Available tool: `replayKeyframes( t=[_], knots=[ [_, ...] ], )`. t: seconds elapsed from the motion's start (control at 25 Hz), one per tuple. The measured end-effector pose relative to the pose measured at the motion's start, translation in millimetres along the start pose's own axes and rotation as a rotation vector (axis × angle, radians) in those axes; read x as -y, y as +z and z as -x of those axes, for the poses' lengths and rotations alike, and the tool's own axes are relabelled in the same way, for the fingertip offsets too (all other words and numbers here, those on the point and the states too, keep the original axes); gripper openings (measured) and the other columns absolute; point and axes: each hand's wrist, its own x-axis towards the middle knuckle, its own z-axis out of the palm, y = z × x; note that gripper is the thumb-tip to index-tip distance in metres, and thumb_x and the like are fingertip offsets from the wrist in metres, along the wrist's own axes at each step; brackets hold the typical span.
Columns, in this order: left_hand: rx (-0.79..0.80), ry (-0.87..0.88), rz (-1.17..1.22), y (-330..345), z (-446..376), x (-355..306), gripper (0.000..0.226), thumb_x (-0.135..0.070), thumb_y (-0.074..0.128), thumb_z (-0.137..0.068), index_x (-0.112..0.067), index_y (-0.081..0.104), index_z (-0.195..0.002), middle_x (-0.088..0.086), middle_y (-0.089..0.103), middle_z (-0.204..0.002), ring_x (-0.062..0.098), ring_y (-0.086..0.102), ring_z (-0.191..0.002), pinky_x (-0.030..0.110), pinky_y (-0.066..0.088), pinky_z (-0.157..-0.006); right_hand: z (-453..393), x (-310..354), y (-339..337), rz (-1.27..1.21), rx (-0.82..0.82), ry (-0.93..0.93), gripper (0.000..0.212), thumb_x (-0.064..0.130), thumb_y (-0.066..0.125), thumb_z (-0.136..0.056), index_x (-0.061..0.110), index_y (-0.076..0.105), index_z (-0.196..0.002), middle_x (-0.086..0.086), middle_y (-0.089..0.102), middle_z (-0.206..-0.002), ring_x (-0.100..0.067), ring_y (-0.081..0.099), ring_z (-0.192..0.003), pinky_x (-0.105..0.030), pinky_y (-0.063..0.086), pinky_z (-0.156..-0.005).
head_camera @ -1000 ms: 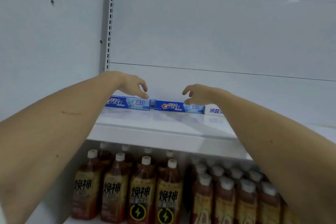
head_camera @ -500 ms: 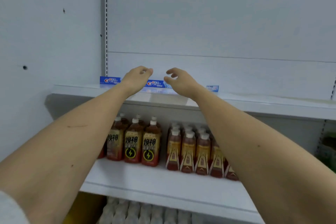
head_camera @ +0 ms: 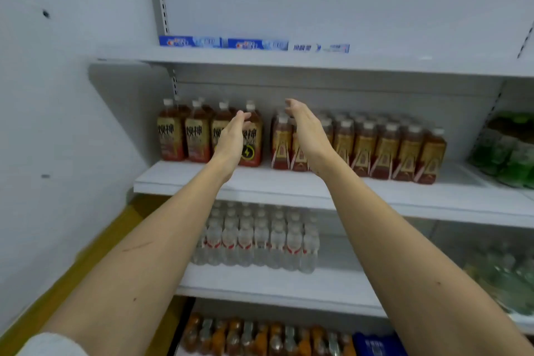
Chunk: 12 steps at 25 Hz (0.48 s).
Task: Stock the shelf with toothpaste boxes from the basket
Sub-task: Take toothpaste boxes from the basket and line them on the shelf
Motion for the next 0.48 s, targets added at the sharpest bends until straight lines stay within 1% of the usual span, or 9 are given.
replayKeyframes(
  t=[0.08, 0.2, 0.28, 0.36, 0.48],
  knots=[
    [0.041, -0.050, 0.014, 1, 20, 26, 0.052, -0.051, 0.022, -0.103, -0.027, 0.050, -0.141, -0.003, 0.051, -0.143, 0.011, 0.041, -0.131, 0.034, 0.025, -0.107, 27, -23, 7, -0.008, 0.003, 0.077, 0.051, 0.046, 0.028, -0.104, 0.026, 0.040, -0.148, 0.007, 0.043, -0.151, -0.010, 0.037, -0.139, -0.034, 0.028, -0.115],
    [0.099, -0.127, 0.015, 14, 50, 66, 0.055, -0.052, 0.019, -0.104, -0.026, 0.049, -0.141, 0.002, 0.052, -0.143, 0.017, 0.039, -0.137, 0.039, 0.023, -0.112, 67, -64, 14, 0.018, 0.002, 0.188, 0.053, 0.050, 0.027, -0.102, 0.029, 0.037, -0.150, 0.008, 0.040, -0.153, -0.011, 0.036, -0.140, -0.040, 0.028, -0.118],
    [0.127, -0.195, 0.011, 25, 71, 91, 0.055, -0.051, 0.017, -0.104, -0.027, 0.049, -0.141, 0.004, 0.052, -0.143, 0.020, 0.038, -0.138, 0.040, 0.024, -0.111, 92, -93, 15, 0.020, 0.027, 0.278, 0.054, 0.051, 0.026, -0.101, 0.031, 0.036, -0.150, 0.008, 0.037, -0.155, -0.012, 0.036, -0.141, -0.043, 0.028, -0.117],
    [0.138, -0.247, 0.009, 36, 91, 114, 0.056, -0.051, 0.015, -0.104, -0.027, 0.048, -0.142, 0.005, 0.052, -0.144, 0.020, 0.037, -0.139, 0.038, 0.023, -0.107, 112, -122, 9, 0.030, 0.048, 0.330, 0.054, 0.052, 0.026, -0.101, 0.032, 0.036, -0.150, 0.008, 0.036, -0.156, -0.013, 0.035, -0.141, -0.043, 0.028, -0.117],
    [0.129, -0.341, 0.008, 58, 114, 150, 0.057, -0.052, 0.014, -0.104, -0.026, 0.047, -0.142, 0.003, 0.050, -0.146, 0.018, 0.037, -0.139, 0.036, 0.022, -0.105, 133, -168, -8, 0.013, 0.047, 0.434, 0.054, 0.051, 0.028, -0.102, 0.027, 0.039, -0.149, 0.005, 0.040, -0.153, -0.015, 0.038, -0.139, -0.045, 0.029, -0.117]
  ],
)
